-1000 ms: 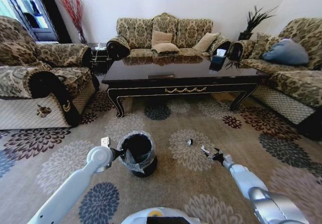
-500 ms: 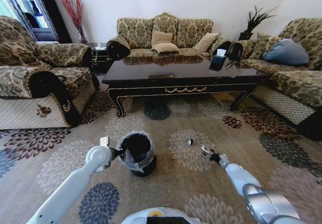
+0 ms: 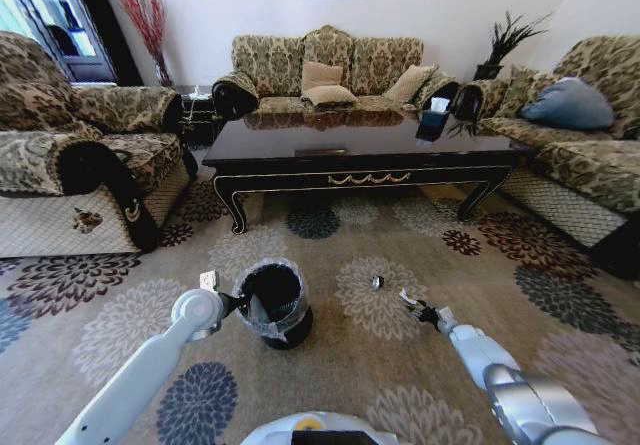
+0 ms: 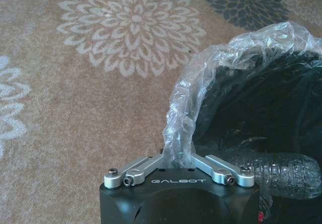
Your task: Move to the front of the table and pick up the trash from the floor, then place it into the trash bin.
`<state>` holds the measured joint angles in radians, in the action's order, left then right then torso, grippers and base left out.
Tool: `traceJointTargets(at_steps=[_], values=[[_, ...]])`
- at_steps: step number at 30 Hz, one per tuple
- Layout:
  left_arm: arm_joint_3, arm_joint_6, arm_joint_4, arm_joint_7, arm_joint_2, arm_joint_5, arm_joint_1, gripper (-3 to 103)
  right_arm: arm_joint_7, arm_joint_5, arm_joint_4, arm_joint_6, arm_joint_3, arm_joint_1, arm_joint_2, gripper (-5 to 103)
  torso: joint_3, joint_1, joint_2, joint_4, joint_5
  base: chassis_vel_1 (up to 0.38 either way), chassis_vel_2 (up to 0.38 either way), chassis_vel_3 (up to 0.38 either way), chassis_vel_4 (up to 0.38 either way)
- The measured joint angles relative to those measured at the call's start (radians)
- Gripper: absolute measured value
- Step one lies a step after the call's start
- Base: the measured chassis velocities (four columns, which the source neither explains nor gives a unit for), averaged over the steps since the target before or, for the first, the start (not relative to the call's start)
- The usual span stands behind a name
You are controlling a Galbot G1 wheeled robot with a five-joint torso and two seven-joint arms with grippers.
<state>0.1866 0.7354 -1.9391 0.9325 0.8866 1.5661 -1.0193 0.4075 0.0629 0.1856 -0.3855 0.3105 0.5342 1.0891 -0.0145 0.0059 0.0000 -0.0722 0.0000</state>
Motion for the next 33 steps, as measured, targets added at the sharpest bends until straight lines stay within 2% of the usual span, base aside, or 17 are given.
traceJointTargets(at_steps=[6, 11, 30, 32, 33], values=[[0.012, 0.0, 0.0, -0.004, -0.001, -0.002, -0.004, 0, -0.001, 0.007, -0.002, 0.002, -0.002, -0.004, 0.001, 45, 0.0, 0.0, 0.0, 0.0, 0.0001, 0.0, 0.0, 0.0, 0.0], [0.014, 0.0, 0.0, -0.007, 0.001, -0.007, -0.008, 0, -0.004, 0.01, 0.0, 0.002, -0.002, -0.001, 0.0, 31, 0.0, 0.0, 0.0, 0.0001, 0.0002, 0.0, 0.0, 0.0, 0.0], [0.025, 0.0, 0.005, -0.02, 0.012, -0.024, -0.02, 0, -0.017, 0.031, 0.005, -0.006, -0.001, 0.004, -0.001, 19, 0.0, 0.0, 0.0, -0.0001, -0.0001, 0.0, 0.0, 0.0, 0.0], [0.026, 0.0, 0.006, -0.021, 0.012, -0.025, -0.021, 0, -0.019, 0.039, 0.006, -0.008, 0.0, 0.005, -0.001, 9, 0.0, 0.0, 0.0, 0.0, 0.0, 0.0, 0.0, 0.0, 0.0], [0.026, 0.0, 0.006, -0.022, 0.012, -0.025, -0.021, 0, -0.019, 0.044, 0.006, -0.01, 0.0, 0.005, -0.001, 9, 0.0, 0.0, 0.0, 0.0, 0.0, 0.0, 0.0, 0.0, 0.0]])
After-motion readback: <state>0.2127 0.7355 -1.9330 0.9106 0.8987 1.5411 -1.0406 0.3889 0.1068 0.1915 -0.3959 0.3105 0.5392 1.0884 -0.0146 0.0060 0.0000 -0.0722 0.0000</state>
